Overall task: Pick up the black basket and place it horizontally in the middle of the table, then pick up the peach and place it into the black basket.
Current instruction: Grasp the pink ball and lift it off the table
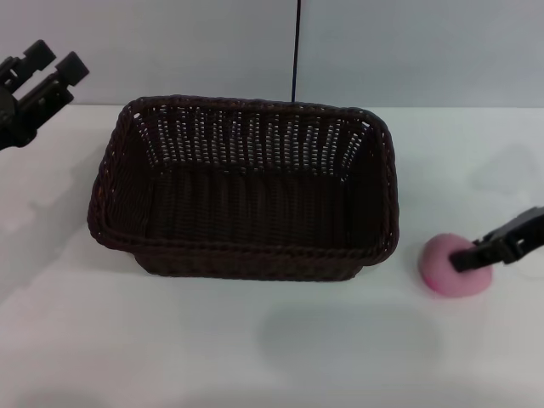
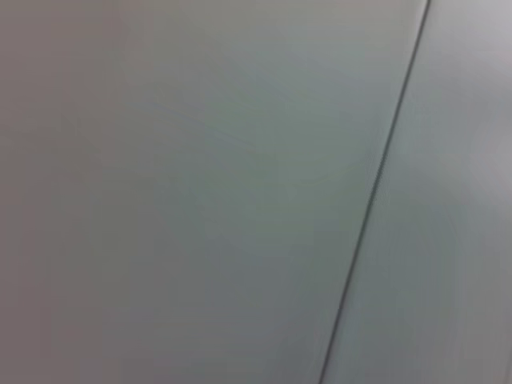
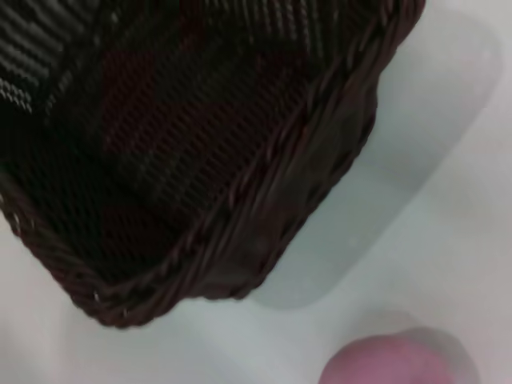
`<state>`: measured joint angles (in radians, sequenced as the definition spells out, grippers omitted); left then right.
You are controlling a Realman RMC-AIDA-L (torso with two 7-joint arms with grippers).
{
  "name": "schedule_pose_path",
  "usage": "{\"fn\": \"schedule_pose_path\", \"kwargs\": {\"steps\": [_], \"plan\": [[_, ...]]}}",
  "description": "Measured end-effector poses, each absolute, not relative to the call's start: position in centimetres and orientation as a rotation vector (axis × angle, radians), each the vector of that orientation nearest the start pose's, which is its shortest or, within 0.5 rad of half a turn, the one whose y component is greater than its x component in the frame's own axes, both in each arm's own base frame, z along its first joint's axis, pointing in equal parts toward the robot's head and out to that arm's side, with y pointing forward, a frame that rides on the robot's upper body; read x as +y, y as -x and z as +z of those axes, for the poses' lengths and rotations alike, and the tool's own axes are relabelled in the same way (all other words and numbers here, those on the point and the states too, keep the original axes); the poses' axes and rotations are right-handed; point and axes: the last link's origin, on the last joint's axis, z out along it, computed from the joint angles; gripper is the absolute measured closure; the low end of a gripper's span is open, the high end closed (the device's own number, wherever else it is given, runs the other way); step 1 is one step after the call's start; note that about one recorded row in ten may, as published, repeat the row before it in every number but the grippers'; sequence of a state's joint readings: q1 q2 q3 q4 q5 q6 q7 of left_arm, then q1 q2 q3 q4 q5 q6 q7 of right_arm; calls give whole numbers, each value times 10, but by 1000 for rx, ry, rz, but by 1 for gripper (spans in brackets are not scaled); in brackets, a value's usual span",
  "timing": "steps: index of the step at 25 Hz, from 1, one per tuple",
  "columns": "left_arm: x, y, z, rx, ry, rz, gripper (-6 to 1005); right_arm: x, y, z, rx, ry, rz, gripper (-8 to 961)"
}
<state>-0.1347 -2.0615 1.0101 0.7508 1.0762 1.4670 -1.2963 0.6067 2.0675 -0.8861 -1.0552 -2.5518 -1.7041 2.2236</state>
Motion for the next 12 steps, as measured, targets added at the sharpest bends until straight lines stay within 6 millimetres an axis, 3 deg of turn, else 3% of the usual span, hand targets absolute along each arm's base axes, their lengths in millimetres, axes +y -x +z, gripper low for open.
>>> {"fn": "schedule_pose_path", "kwargs": {"steps": [4, 5, 12], "plan": [[280, 300, 68, -684, 2018, -1234, 287, 336, -248, 55, 1277, 2660, -123, 646], [280, 300, 68, -685, 2016, -1233, 287, 333, -242, 70, 1259, 2657, -53, 691], [281, 301, 66, -695, 2017, -1234, 287, 320, -217, 107, 1167, 2666, 87, 767]]}}
